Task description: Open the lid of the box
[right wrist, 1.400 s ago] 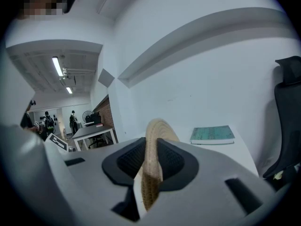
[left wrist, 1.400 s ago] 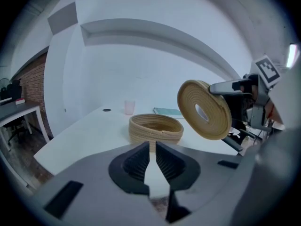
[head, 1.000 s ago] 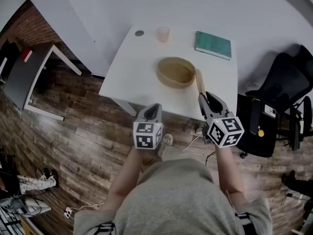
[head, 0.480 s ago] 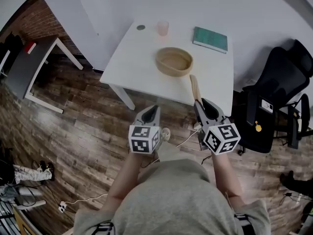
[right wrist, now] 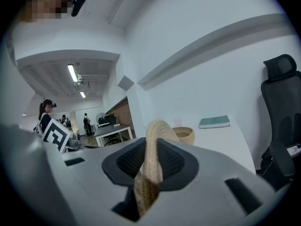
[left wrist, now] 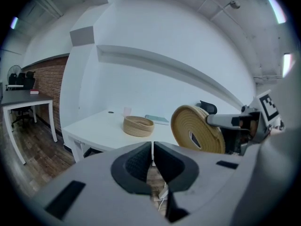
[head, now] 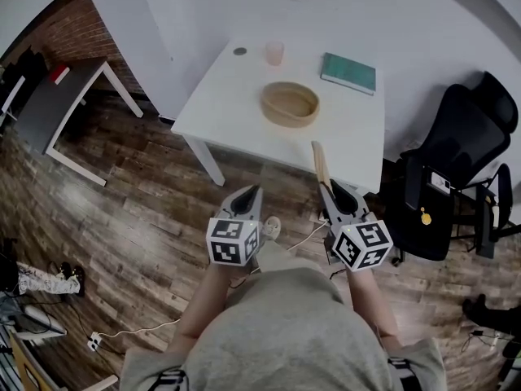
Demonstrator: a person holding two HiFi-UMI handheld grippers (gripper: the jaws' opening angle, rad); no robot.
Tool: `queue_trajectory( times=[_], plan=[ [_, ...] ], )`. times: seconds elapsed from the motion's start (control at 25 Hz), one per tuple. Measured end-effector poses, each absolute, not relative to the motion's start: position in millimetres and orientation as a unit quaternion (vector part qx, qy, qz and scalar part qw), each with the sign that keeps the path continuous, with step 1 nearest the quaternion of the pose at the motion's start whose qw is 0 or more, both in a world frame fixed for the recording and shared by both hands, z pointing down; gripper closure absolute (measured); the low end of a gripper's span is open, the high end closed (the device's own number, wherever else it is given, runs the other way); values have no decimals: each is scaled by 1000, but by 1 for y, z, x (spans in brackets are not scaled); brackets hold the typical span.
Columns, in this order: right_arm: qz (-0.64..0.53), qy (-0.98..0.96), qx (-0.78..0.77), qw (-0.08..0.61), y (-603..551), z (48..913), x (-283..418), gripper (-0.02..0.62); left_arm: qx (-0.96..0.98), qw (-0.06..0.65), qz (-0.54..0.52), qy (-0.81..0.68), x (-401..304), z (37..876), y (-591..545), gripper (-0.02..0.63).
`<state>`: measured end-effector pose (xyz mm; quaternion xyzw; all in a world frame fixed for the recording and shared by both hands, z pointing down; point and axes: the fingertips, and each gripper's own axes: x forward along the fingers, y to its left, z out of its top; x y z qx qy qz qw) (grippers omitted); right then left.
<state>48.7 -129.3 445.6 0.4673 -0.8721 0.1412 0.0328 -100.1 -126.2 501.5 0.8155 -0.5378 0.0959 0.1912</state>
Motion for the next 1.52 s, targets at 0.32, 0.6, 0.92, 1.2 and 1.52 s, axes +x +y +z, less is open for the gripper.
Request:
queue_trajectory(
  times=[0.32,0.6,0.92,1.2,1.52],
  plan=[
    [141,-876,460,36,-113,448,49,514,818,187,90,-537,-96,493,-113,589],
    [141,-877,457,33,-112,447,50,514,821,185,92,-532,-89,491,-114,590],
    [134,-880,455,42,-114,449,50,515,821,187,92,-531,-88,490,-115,590],
    [131,-879,456,45,-114,448,52,515,825,187,93,-525,-84,489,-115,591],
    [128,-878,460,43,-115,448,57,515,829,190,91,-518,-79,487,-114,591]
  ],
)
